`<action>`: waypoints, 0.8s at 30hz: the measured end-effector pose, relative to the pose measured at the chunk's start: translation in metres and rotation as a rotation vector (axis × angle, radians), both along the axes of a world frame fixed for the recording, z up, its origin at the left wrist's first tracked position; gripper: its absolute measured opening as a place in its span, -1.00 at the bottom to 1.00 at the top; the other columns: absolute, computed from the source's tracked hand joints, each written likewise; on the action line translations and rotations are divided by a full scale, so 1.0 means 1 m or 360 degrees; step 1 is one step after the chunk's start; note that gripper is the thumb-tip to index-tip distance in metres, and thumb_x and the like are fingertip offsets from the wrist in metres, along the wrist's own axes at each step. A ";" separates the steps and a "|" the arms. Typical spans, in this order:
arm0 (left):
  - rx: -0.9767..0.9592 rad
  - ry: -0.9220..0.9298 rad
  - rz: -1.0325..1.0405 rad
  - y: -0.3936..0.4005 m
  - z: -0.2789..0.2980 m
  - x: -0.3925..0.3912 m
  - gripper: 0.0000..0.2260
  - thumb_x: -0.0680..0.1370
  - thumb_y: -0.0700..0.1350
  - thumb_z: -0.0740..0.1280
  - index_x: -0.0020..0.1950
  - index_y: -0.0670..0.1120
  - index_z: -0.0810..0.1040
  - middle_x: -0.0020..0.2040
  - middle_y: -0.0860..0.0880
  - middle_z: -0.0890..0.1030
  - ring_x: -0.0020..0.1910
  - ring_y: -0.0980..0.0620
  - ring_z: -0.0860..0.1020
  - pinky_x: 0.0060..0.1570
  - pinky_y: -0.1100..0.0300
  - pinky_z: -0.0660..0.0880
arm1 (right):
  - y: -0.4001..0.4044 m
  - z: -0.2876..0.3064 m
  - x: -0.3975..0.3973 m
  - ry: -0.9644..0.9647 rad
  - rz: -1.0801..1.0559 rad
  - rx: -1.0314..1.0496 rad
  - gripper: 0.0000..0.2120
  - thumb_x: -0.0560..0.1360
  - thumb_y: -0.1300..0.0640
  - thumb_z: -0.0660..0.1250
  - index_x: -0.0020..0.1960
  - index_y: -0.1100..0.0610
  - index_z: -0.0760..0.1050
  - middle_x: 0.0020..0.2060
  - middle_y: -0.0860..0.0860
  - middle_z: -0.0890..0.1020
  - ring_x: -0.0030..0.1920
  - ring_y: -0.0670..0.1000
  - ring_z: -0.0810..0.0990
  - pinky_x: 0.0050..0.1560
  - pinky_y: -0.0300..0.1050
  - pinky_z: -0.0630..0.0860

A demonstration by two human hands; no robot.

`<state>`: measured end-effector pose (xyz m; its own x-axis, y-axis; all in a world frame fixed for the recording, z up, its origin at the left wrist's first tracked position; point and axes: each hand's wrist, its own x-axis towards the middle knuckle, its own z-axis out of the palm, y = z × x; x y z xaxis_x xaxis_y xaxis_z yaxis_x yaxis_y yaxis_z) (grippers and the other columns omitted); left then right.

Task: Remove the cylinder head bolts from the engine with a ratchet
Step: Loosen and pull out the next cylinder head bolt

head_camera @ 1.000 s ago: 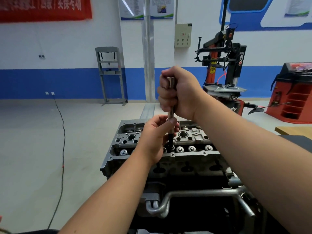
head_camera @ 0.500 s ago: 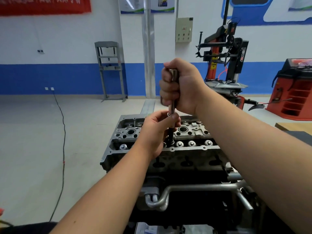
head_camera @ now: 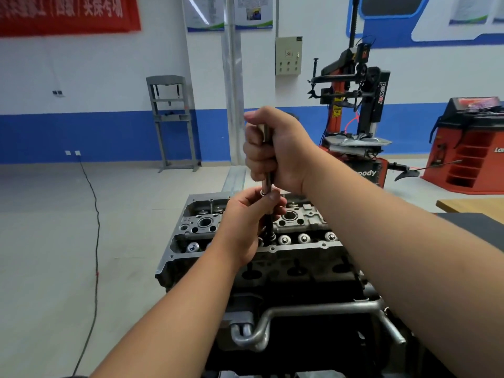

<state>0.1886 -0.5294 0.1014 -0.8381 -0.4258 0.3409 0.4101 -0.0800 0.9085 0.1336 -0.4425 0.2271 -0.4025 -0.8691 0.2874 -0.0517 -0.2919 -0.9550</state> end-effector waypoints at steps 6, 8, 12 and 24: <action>0.0051 0.0036 0.0172 0.002 0.002 -0.006 -0.88 0.31 -0.12 0.59 -0.23 0.00 0.69 -0.26 -0.05 0.65 -0.26 0.01 0.59 -0.17 0.16 0.58 | -0.013 -0.009 0.022 0.0190 -0.0796 -0.0160 -0.74 0.54 0.02 0.25 -0.30 0.07 0.43 -0.46 -0.03 0.43 -0.40 0.01 0.35 -0.30 -0.04 0.32; 0.0016 0.0025 0.0241 0.002 0.000 -0.009 -0.76 0.27 -0.16 0.58 -0.16 -0.10 0.59 -0.26 -0.09 0.61 -0.26 -0.03 0.55 -0.22 0.14 0.55 | -0.018 -0.011 0.027 0.0278 -0.0910 -0.0246 -0.77 0.46 0.03 0.20 -0.36 0.05 0.39 -0.46 -0.01 0.39 -0.37 0.03 0.32 -0.26 0.02 0.28; 0.0032 -0.0009 0.0119 0.000 0.000 -0.001 -0.63 0.30 0.06 0.61 -0.04 -0.09 0.61 -0.18 -0.05 0.68 -0.18 0.02 0.62 -0.06 0.12 0.58 | -0.006 0.002 0.007 0.0024 -0.0323 -0.0084 -0.61 0.53 0.02 0.16 -0.46 0.03 0.31 -0.57 -0.06 0.25 -0.54 0.00 0.17 -0.41 -0.14 0.18; 0.0041 0.0027 0.0248 0.009 0.004 0.002 -0.62 0.20 0.04 0.63 -0.17 -0.07 0.55 -0.28 -0.04 0.57 -0.19 -0.10 0.45 -0.09 0.00 0.44 | -0.009 -0.009 0.016 -0.0089 -0.0686 -0.0241 -0.66 0.51 -0.05 0.22 -0.40 0.04 0.41 -0.57 -0.08 0.36 -0.54 -0.06 0.28 -0.40 -0.10 0.26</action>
<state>0.1902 -0.5208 0.1054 -0.7556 -0.5587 0.3418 0.4346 -0.0373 0.8999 0.1498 -0.4513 0.2183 -0.7366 -0.5688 0.3658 -0.1484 -0.3917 -0.9080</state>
